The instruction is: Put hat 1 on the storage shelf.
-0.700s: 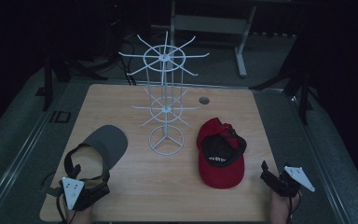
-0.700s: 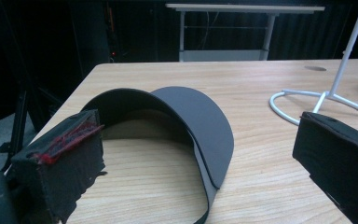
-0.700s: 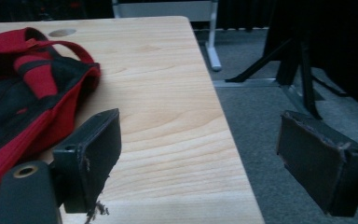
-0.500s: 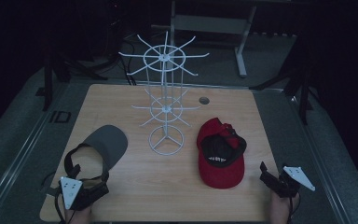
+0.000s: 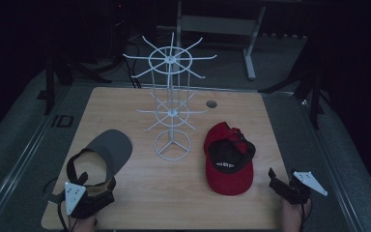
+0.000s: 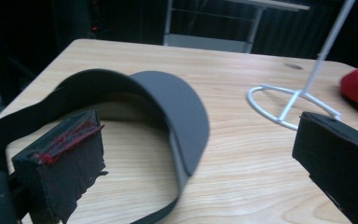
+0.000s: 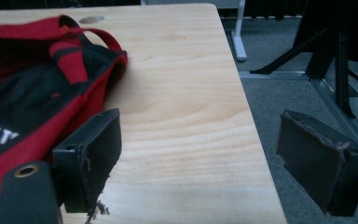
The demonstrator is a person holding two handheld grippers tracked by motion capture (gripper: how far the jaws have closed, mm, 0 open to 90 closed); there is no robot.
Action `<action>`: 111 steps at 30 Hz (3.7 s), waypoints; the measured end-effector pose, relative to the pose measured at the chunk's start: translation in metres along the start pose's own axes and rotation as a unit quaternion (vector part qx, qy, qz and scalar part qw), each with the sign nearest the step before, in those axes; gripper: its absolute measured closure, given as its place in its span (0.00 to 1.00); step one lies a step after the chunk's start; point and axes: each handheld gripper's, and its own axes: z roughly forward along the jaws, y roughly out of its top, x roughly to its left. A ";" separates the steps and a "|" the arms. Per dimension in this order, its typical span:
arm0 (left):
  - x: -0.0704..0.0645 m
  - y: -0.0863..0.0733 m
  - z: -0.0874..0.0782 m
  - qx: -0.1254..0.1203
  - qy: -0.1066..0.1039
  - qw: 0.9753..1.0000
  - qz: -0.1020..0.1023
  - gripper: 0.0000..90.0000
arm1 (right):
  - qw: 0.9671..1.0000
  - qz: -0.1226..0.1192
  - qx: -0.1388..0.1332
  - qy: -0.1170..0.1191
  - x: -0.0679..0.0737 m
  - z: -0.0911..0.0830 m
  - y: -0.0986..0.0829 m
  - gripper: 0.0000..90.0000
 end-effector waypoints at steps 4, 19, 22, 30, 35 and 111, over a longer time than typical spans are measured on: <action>-0.003 0.000 0.000 0.012 0.001 1.000 0.005 0.03 | 1.000 -0.006 0.003 0.012 0.001 -0.002 0.013 0.16; -0.014 0.005 -0.004 0.011 -0.072 0.997 -0.009 0.06 | 0.998 -0.049 0.014 0.039 0.019 0.000 0.070 0.14; -0.017 0.005 -0.004 0.009 -0.076 0.997 -0.006 0.06 | 0.996 -0.052 0.032 0.062 0.022 0.003 0.080 0.17; -0.015 0.005 -0.003 0.015 -0.064 0.998 -0.017 0.05 | 0.992 -0.056 0.045 0.104 0.029 0.016 0.099 0.15; -0.015 0.005 -0.003 0.017 -0.070 0.997 -0.018 0.05 | 0.987 -0.066 0.061 0.132 0.039 0.030 0.110 0.17; -0.018 0.004 0.002 0.052 -0.065 0.996 -0.004 0.06 | 0.974 -0.113 0.107 0.164 0.076 0.091 0.113 0.96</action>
